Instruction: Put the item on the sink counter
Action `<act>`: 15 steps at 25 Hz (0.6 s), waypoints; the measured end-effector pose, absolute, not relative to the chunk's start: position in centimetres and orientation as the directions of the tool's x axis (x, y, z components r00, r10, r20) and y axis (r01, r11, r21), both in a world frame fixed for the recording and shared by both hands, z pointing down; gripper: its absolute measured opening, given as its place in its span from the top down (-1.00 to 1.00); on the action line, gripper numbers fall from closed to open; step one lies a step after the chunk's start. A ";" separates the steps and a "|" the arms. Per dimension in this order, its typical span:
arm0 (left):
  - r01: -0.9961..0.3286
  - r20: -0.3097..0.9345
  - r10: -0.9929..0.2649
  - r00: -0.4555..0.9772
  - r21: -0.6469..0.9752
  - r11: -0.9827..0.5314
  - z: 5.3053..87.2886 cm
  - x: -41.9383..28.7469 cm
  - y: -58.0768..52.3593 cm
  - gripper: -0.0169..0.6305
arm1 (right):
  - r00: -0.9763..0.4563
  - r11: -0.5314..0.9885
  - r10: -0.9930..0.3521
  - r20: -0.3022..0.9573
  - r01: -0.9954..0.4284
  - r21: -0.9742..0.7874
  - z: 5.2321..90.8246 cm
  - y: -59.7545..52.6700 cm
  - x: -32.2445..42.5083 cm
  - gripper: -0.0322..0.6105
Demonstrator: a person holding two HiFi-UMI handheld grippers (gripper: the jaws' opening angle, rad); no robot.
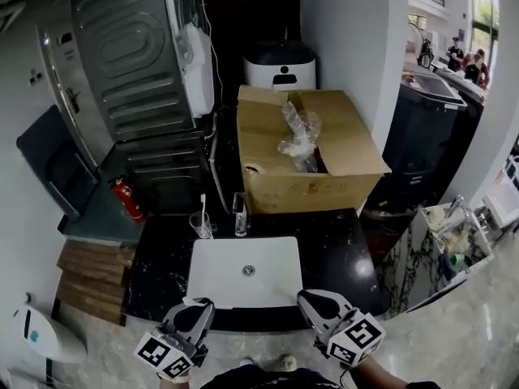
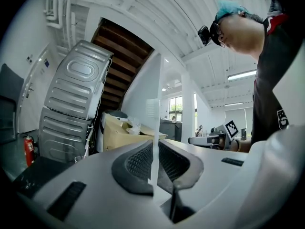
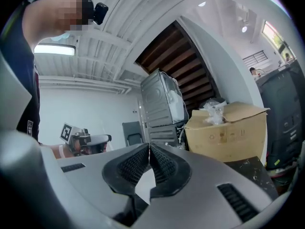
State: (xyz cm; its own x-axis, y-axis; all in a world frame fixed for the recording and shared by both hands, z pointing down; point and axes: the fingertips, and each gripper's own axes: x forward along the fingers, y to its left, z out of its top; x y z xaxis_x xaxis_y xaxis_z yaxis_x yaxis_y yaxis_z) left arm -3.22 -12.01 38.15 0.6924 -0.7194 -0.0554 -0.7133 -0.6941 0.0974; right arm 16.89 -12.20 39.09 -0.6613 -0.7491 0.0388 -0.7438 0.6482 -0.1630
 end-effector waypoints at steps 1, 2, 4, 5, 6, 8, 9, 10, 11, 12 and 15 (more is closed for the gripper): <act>-0.717 -0.053 -0.724 0.688 0.099 -0.690 38.2 -3.6 -12.6 0.81 | -0.667 0.654 -0.744 0.040 -0.740 -0.161 39.1 -12.8 16.5 0.78; -0.720 -0.054 -0.726 0.685 0.100 -0.687 38.2 -3.9 -13.2 0.81 | -0.670 0.657 -0.741 0.041 -0.737 -0.159 39.0 -13.5 16.0 0.78; -0.721 -0.059 -0.727 0.684 0.097 -0.686 38.0 -4.7 -14.5 0.81 | -0.672 0.659 -0.739 0.046 -0.736 -0.155 38.9 -14.9 15.2 0.78; -0.721 -0.062 -0.727 0.684 0.093 -0.687 38.0 -5.1 -15.2 0.81 | -0.671 0.659 -0.740 0.047 -0.736 -0.154 38.8 -15.5 14.7 0.78; -0.721 -0.064 -0.726 0.684 0.087 -0.687 37.9 -5.5 -15.9 0.81 | -0.670 0.658 -0.741 0.047 -0.737 -0.153 38.6 -16.1 14.2 0.78; -0.722 -0.069 -0.726 0.684 0.070 -0.688 37.9 -6.5 -17.6 0.81 | -0.670 0.659 -0.742 0.043 -0.739 -0.144 38.3 -17.3 13.0 0.78; -0.723 -0.071 -0.725 0.685 0.063 -0.688 37.9 -7.0 -18.4 0.81 | -0.669 0.660 -0.742 0.042 -0.740 -0.133 38.1 -17.9 12.5 0.78; -0.722 -0.074 -0.725 0.685 0.060 -0.689 38.1 -7.4 -19.3 0.81 | -0.668 0.660 -0.743 0.042 -0.742 -0.121 38.1 -18.6 11.9 0.78; -0.722 -0.077 -0.725 0.685 0.061 -0.689 38.3 -7.7 -20.2 0.81 | -0.666 0.659 -0.745 0.042 -0.744 -0.112 38.1 -19.2 11.4 0.78; -0.723 -0.079 -0.726 0.683 0.062 -0.688 38.6 -8.1 -21.1 0.81 | -0.663 0.657 -0.747 0.041 -0.746 -0.108 38.1 -19.9 10.9 0.78; -0.734 -0.066 -0.735 0.674 0.047 -0.677 40.0 -9.0 -23.8 0.81 | -0.658 0.651 -0.752 0.040 -0.751 -0.108 38.6 -21.7 9.2 0.78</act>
